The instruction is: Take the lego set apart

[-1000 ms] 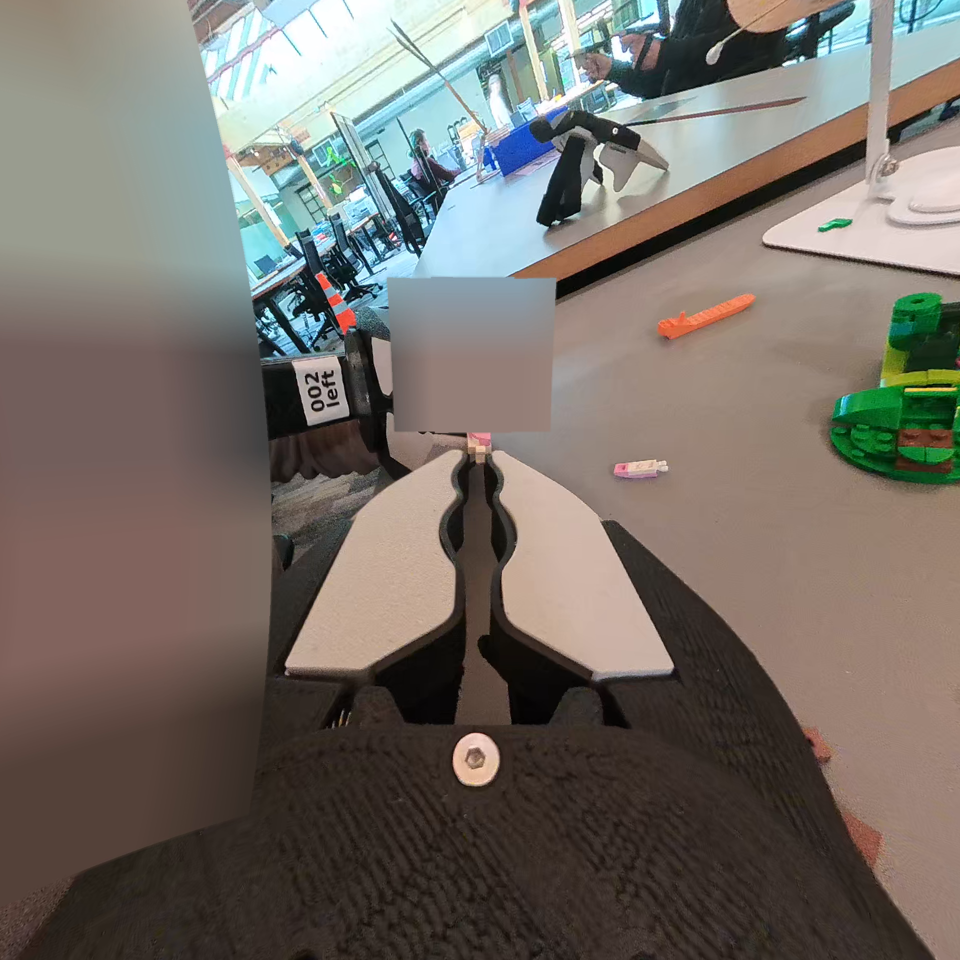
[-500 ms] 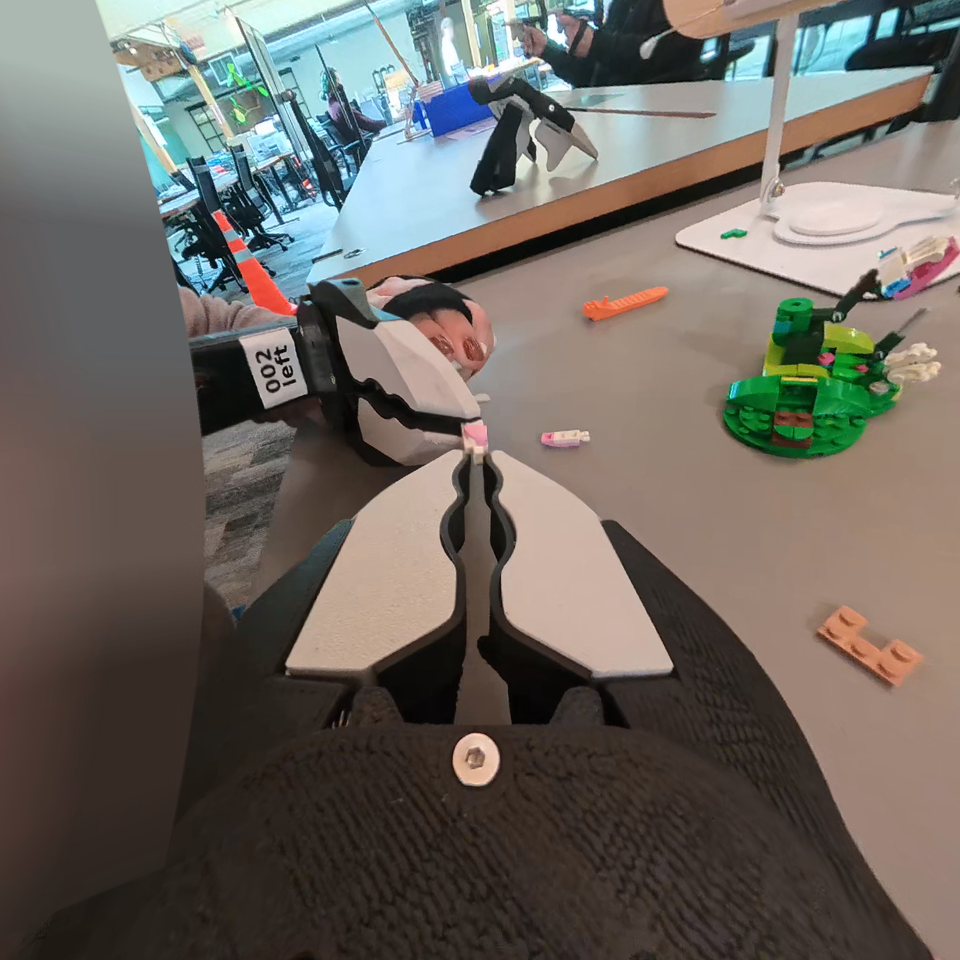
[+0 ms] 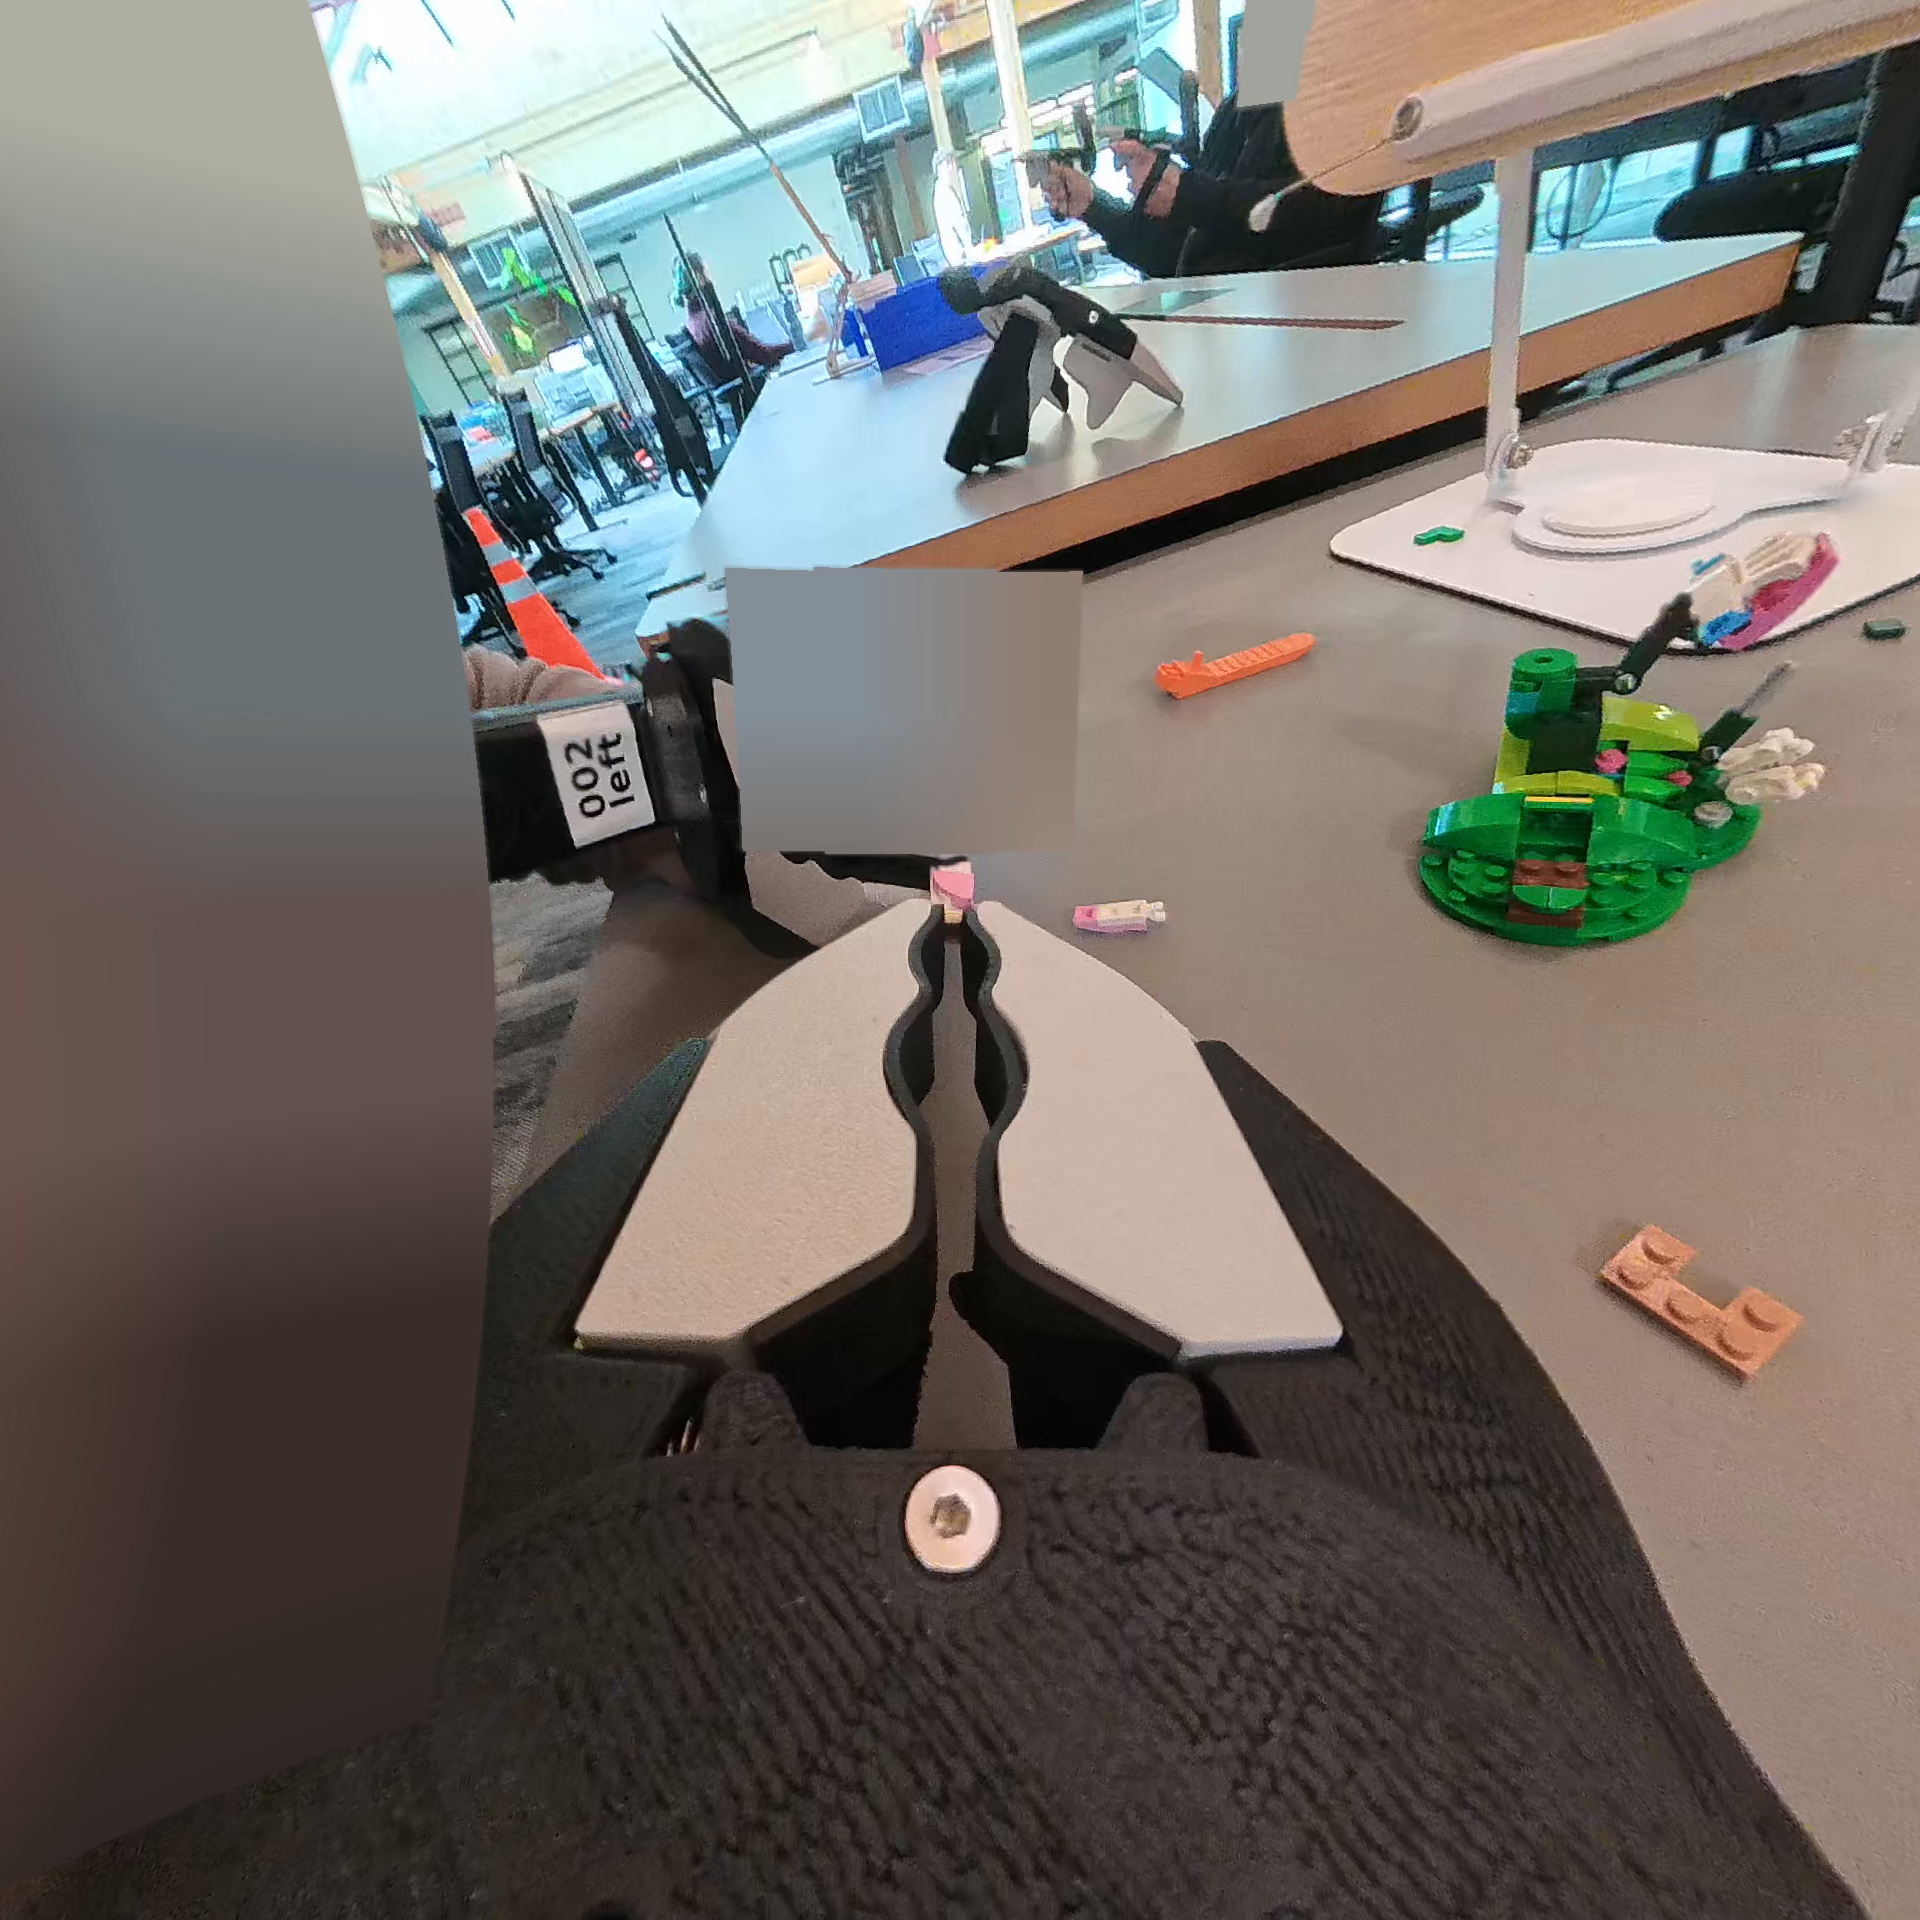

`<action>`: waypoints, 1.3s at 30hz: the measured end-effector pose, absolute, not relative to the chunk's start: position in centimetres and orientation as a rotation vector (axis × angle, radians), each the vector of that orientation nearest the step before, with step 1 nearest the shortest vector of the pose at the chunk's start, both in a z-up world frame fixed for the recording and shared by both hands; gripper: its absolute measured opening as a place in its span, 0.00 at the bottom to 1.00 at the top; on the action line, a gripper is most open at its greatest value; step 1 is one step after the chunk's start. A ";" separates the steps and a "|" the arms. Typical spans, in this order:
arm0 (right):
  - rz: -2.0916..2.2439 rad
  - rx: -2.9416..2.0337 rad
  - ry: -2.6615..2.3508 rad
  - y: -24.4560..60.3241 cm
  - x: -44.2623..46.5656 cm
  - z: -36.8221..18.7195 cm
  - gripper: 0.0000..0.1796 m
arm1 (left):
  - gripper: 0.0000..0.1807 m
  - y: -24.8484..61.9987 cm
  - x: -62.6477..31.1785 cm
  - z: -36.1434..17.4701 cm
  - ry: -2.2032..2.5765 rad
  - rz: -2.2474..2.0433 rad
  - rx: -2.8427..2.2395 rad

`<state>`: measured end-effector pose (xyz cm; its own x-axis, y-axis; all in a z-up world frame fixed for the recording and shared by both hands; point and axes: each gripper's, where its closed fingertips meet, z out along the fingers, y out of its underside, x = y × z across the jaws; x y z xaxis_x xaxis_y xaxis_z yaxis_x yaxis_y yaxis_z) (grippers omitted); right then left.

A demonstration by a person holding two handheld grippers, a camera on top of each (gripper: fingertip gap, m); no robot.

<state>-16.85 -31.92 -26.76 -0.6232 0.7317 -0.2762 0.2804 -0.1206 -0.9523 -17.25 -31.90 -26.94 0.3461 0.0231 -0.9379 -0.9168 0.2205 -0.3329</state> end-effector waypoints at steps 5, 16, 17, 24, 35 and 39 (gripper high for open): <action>1.517 -0.976 -1.853 -31.4 -17.0 -27.3 0.00 | 0.04 -31.3 -17.3 -27.8 0.882 0.539 -1.355; 0.732 -0.454 -2.006 -32.1 -17.1 -31.2 0.00 | 0.06 -31.2 -16.7 -31.0 0.902 0.251 -1.658; 0.712 -0.439 -2.007 -32.0 -17.1 -31.3 0.00 | 0.06 -31.3 -16.7 -31.3 0.923 0.248 -1.676; 0.657 -0.370 -2.012 -32.5 -17.0 -31.5 0.00 | 0.04 -31.7 -16.7 -32.2 1.012 0.309 -1.716; 1.066 -0.829 -1.825 -31.7 -18.3 -28.7 0.01 | 0.04 -31.1 -18.0 -29.1 0.939 0.639 -1.519; 1.315 -1.026 -1.767 -31.7 -18.3 -28.1 0.01 | 0.04 -31.1 -18.1 -28.4 0.954 0.754 -1.417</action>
